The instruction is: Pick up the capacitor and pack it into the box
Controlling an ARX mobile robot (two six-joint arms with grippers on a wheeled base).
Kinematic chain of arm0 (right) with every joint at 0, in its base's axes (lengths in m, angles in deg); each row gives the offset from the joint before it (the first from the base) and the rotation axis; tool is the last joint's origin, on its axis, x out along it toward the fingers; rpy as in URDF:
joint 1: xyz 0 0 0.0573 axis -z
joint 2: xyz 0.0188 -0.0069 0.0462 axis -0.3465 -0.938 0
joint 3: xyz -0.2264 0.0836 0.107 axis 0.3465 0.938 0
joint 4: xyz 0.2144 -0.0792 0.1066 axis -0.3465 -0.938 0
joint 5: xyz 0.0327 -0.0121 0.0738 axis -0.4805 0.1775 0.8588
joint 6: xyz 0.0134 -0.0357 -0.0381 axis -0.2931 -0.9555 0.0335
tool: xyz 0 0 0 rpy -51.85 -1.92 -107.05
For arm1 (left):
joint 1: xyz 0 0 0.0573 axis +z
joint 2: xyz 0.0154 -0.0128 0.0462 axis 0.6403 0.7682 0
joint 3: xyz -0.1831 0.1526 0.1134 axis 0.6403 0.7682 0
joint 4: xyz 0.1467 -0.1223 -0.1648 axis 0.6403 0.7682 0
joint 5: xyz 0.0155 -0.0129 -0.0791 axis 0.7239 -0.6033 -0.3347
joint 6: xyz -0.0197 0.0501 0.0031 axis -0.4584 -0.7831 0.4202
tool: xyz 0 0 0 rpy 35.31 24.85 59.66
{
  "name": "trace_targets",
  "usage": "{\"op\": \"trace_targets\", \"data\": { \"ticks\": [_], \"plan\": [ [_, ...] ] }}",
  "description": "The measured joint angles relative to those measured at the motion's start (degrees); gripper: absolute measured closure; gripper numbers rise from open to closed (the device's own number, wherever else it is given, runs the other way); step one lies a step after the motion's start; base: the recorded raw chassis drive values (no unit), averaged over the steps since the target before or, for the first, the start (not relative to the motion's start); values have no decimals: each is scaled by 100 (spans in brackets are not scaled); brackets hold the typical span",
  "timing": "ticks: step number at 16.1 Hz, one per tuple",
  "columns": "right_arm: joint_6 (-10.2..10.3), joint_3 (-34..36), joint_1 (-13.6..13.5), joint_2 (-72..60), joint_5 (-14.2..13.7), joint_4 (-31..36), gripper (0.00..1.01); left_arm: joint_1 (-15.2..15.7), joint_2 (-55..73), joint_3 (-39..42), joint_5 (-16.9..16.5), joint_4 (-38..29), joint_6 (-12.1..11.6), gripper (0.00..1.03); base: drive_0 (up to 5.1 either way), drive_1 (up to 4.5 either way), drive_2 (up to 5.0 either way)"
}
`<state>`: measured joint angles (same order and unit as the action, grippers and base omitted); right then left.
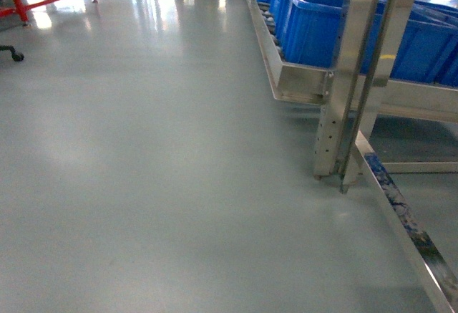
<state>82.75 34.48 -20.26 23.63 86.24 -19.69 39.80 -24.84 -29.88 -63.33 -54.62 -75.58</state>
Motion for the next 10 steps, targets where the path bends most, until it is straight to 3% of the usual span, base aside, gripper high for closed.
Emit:
{"op": "trace_targets", "data": {
  "ticks": [10],
  "plan": [
    [0,0,0,0,-4,-24,3,0,0,0,-15,-2,0,59,0,0,0]
  ]
}}
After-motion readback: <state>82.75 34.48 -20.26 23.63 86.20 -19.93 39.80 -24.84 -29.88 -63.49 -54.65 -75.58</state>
